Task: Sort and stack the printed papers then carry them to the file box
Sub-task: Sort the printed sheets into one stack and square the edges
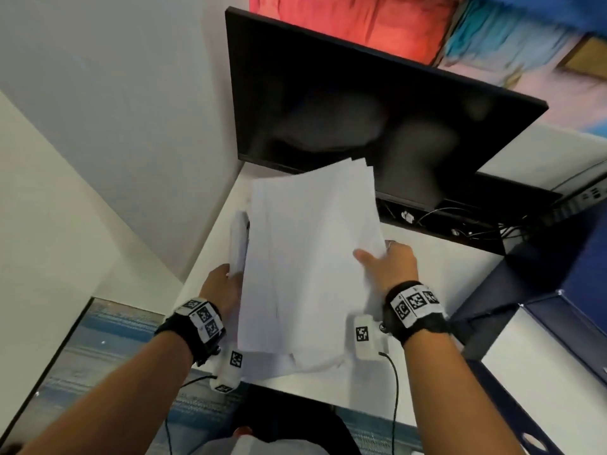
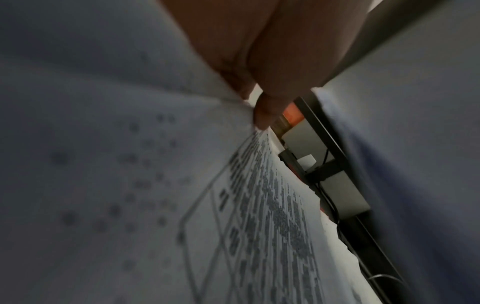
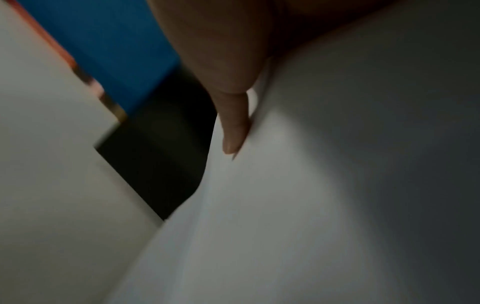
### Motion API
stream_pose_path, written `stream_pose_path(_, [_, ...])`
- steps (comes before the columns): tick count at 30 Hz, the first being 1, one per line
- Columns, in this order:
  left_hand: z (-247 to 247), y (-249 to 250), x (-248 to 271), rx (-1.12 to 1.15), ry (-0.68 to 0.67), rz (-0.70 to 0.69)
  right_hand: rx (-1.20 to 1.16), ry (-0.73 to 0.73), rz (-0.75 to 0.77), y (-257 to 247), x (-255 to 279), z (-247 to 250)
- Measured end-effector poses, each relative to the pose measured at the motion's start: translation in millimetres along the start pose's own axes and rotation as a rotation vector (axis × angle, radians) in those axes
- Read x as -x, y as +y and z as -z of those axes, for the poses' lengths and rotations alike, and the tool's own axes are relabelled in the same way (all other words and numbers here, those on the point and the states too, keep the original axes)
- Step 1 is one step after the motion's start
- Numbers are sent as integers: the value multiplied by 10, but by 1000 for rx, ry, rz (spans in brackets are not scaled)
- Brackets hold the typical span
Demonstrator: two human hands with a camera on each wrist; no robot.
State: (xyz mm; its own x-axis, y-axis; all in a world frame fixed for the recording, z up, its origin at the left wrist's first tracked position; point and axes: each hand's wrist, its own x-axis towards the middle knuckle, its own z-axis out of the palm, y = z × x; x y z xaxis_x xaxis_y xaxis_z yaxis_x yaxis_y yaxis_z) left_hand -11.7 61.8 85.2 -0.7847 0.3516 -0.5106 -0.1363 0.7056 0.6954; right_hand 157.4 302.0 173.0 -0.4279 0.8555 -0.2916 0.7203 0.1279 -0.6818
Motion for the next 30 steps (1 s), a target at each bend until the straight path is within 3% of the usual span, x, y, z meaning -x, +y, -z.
stream_pose_path(4, [11, -60, -43, 181, -71, 141, 198, -166, -64, 302, 11, -505])
stream_pose_path(7, [-121, -31, 7, 125, -105, 149, 346, -284, -42, 392, 140, -798])
stream_pose_path(10, [-205, 1, 60, -44, -81, 115, 349, -329, -65, 432, 234, -975])
stream_pose_path(16, [-15, -58, 2, -63, 11, -62, 312, -122, -153, 633, 175, -966])
stream_pose_path(20, [302, -123, -35, -5, 108, -134, 350, -68, -236, 710, 173, -939])
stream_pose_path(26, [650, -80, 108, 117, 176, -229, 350, -134, -245, 671, 149, -1088])
stream_pose_path(30, [647, -38, 141, 194, 147, -250, 201, -164, -265, 661, 116, -1066])
